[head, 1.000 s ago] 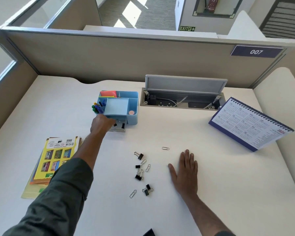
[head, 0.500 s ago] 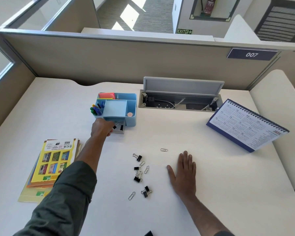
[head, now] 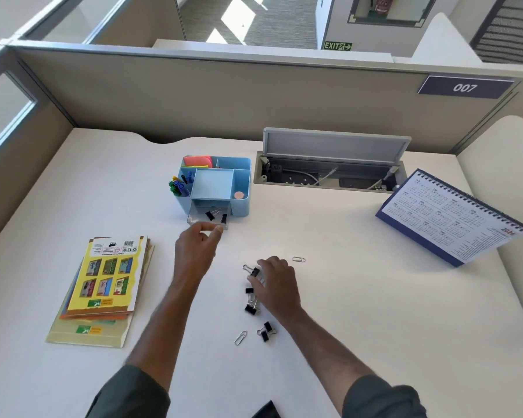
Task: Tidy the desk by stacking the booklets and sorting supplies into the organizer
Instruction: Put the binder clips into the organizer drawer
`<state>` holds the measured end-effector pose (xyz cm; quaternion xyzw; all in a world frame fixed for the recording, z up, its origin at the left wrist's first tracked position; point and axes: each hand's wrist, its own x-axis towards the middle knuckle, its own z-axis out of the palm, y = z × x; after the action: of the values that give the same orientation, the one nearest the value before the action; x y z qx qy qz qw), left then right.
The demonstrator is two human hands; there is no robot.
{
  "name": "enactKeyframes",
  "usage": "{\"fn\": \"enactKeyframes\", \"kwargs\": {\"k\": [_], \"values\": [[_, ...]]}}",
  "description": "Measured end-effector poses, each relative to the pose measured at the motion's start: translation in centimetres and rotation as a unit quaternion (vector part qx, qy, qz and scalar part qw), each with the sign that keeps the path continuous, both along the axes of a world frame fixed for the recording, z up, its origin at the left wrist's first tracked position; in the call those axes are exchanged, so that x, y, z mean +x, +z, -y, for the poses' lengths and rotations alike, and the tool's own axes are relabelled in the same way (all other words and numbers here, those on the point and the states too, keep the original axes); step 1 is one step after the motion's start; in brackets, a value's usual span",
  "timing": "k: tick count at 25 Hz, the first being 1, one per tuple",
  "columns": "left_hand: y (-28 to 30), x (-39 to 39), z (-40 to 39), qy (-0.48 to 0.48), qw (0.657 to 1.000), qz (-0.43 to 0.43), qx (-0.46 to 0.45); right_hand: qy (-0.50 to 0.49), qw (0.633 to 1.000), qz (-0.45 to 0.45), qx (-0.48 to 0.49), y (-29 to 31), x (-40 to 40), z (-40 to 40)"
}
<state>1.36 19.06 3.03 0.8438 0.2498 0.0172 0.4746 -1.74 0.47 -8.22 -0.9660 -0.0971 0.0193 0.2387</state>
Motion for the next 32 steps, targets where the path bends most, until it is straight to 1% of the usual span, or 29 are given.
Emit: {"fn": "enactKeyframes", "kwargs": {"k": [3,9,12,14,18,22,27,32], "values": [[-1.5,-2.0,0.2,0.013,1.000,-0.016,-0.020,-0.002,0.998,-0.052,-0.020,0.4,0.8,-0.9],[-3.3,-3.5,0.2,0.040,0.997,-0.049,-0.048,-0.002,0.997,-0.057,-0.055,0.5,1.3,-0.9],[-3.3,-3.7,0.4,0.038,0.996,-0.063,-0.056,0.000,0.997,-0.063,-0.043,0.9,1.4,-0.9],[-3.3,-3.5,0.7,0.028,0.996,-0.070,-0.055,-0.011,0.999,-0.046,-0.007,1.8,1.4,-1.1],[-3.1,-2.9,0.9,-0.001,0.995,-0.074,-0.062,-0.010,0.997,0.035,0.068,4.2,1.3,-1.7],[-2.2,-2.0,1.0,-0.010,0.996,-0.061,-0.070,0.012,0.992,0.079,0.094,6.1,1.7,-2.3],[-1.2,-0.4,0.0,0.006,0.997,-0.029,-0.077,0.013,0.991,0.081,0.101,6.6,1.9,-2.8],[-0.4,3.1,-3.0,0.073,0.996,-0.004,-0.052,-0.005,0.994,0.053,0.094,5.3,0.5,-1.7]]}}
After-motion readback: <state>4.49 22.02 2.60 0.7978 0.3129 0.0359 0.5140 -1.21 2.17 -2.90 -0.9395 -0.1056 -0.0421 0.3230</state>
